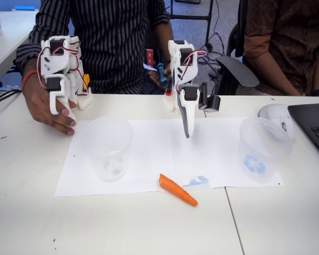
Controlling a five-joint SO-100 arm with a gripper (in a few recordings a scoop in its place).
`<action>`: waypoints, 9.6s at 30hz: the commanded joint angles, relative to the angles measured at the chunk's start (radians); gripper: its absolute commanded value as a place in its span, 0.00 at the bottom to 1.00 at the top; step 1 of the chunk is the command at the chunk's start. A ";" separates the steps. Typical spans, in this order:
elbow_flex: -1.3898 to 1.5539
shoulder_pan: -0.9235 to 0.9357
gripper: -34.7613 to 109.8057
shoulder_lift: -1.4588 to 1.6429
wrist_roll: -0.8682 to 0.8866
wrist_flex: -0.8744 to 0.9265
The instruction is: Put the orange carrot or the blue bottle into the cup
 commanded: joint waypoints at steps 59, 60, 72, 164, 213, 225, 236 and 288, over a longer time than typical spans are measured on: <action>-1.203 0.356 0.37 -0.934 0.233 0.193; -1.246 0.356 0.37 -0.980 0.233 0.227; -1.792 0.256 0.38 -1.479 0.434 0.640; -2.022 0.236 0.57 -2.172 0.327 0.456; -2.039 0.285 0.57 -2.233 0.327 0.403; -2.039 0.285 0.57 -2.233 0.327 0.403; -2.039 0.236 0.57 -2.232 0.327 0.403; -2.039 0.258 0.32 -2.232 0.328 0.407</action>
